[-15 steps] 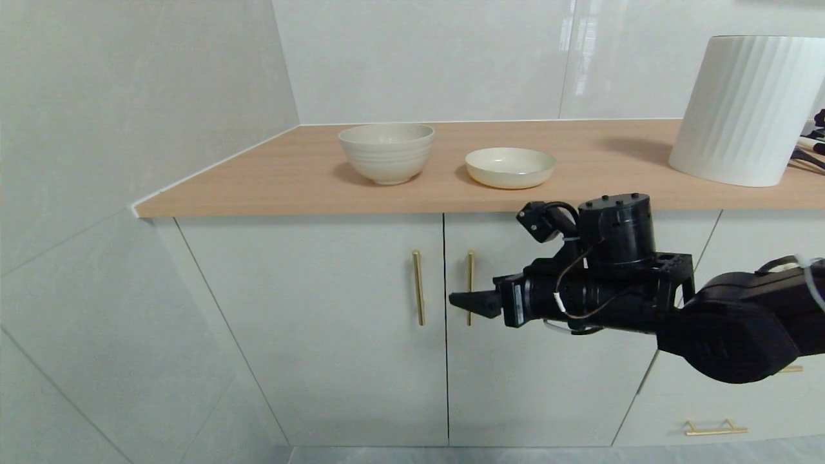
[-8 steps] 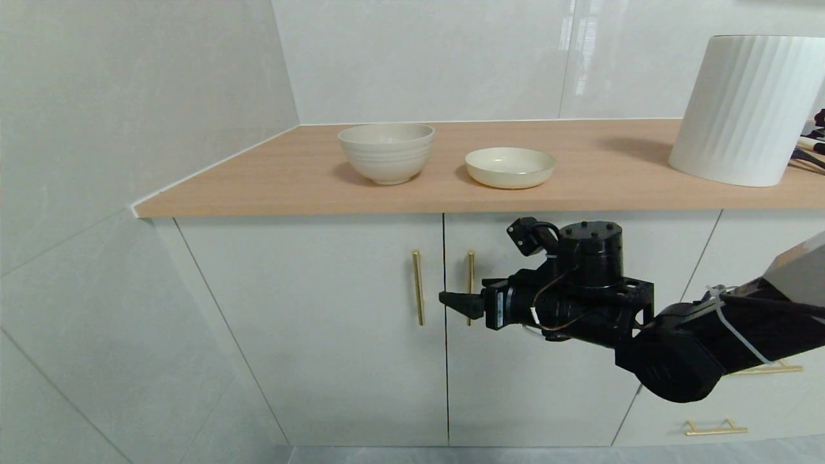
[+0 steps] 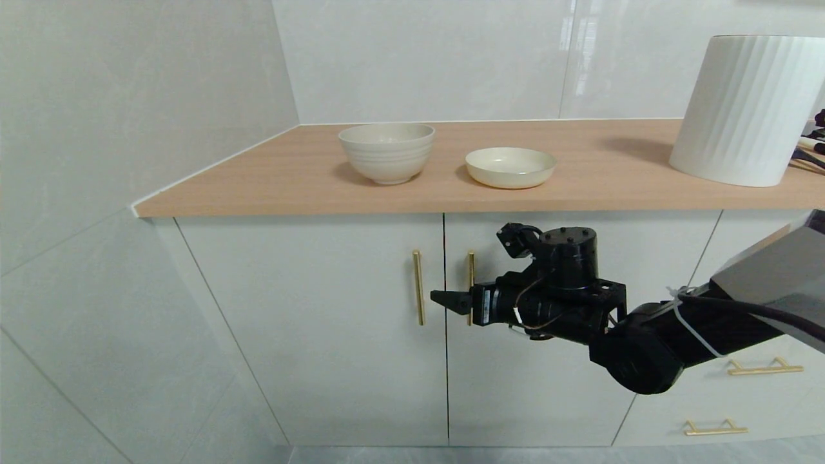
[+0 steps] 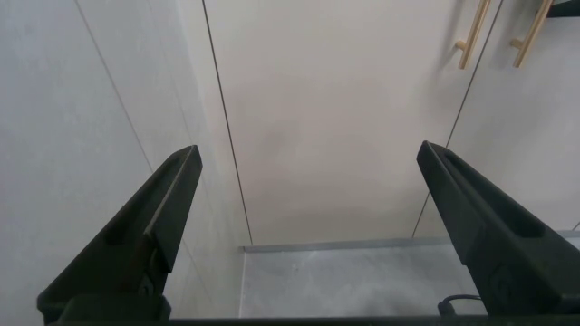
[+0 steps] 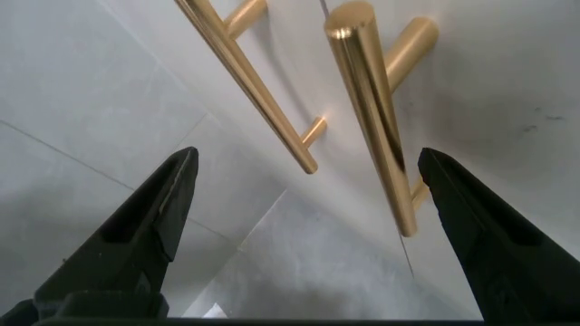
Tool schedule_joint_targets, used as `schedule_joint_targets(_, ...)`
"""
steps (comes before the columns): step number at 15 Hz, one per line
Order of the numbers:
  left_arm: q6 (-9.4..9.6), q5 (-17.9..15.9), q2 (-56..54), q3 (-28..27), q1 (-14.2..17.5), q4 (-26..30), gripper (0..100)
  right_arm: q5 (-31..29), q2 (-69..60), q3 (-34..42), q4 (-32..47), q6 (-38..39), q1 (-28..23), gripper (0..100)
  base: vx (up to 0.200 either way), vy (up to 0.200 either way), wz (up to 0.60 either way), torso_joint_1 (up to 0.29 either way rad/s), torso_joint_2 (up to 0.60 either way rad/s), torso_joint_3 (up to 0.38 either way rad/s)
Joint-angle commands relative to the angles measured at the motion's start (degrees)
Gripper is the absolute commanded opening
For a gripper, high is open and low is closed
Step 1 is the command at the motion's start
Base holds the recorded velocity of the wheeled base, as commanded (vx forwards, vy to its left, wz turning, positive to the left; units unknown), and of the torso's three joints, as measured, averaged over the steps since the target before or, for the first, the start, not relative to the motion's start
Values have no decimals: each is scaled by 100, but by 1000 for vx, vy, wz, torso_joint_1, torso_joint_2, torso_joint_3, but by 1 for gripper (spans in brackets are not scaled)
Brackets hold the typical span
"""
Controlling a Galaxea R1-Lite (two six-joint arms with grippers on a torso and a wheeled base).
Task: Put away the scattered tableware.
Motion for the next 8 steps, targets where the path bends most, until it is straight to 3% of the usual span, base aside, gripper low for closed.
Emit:
schedule_joint_targets(1,-1,1,0,1,0,0,100,1,16,-11,-5,1,3,100,0,0,0,0,0,0)
schedule_joint_targets(8,-1,1,0,1,0,0,100,10,43,33,-102,116,135,100,0,0,0,0,0,0)
